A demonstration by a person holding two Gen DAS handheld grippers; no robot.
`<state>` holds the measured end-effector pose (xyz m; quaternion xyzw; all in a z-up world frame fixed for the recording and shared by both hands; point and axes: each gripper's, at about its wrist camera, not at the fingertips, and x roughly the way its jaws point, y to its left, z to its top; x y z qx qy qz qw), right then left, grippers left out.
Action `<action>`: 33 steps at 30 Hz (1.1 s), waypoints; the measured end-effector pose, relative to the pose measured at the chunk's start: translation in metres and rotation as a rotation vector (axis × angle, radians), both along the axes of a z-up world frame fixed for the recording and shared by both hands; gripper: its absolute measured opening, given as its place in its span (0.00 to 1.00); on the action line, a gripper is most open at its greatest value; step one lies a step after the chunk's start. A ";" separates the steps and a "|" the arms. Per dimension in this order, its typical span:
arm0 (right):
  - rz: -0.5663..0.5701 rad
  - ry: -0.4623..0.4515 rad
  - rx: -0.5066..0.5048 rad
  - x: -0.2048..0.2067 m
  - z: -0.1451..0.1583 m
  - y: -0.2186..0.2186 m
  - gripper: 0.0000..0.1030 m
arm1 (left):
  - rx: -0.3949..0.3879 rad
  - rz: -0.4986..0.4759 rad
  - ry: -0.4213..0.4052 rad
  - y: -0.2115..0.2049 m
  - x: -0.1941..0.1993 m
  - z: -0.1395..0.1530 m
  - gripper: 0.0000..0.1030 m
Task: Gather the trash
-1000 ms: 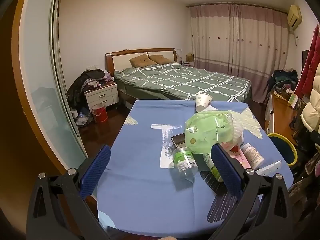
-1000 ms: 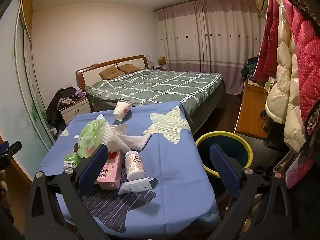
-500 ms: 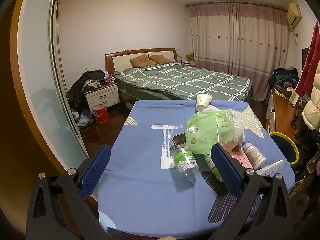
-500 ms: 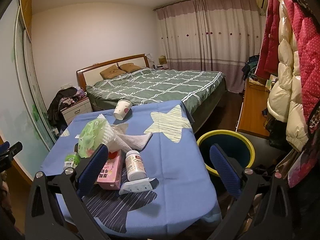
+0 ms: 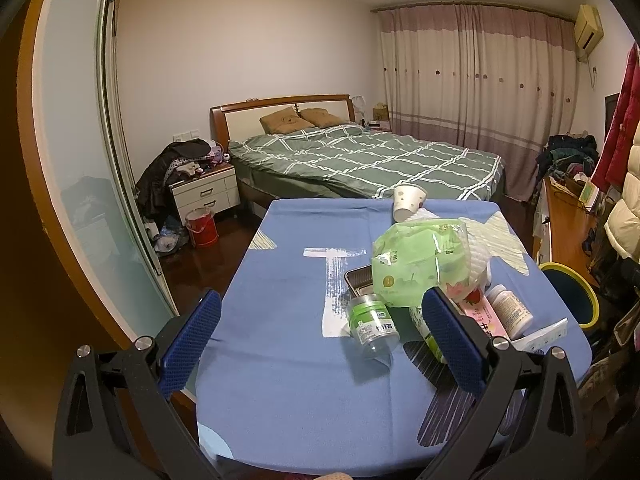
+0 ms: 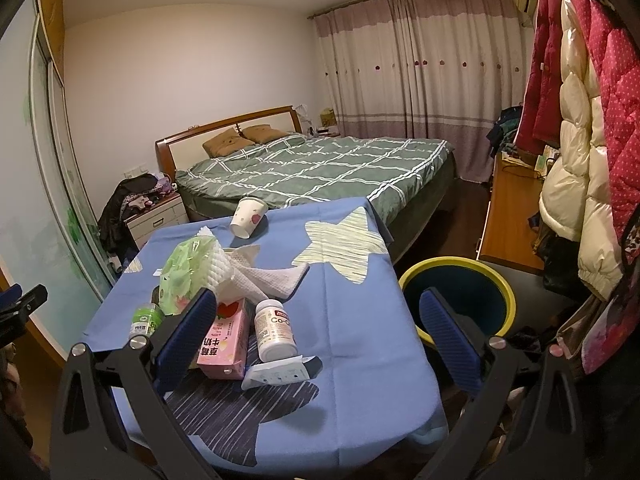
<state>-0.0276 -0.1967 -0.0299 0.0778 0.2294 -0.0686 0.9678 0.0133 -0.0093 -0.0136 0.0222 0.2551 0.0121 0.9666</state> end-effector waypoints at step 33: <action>0.009 0.011 0.008 0.003 -0.004 -0.001 0.94 | 0.009 0.001 0.010 -0.001 0.001 -0.006 0.96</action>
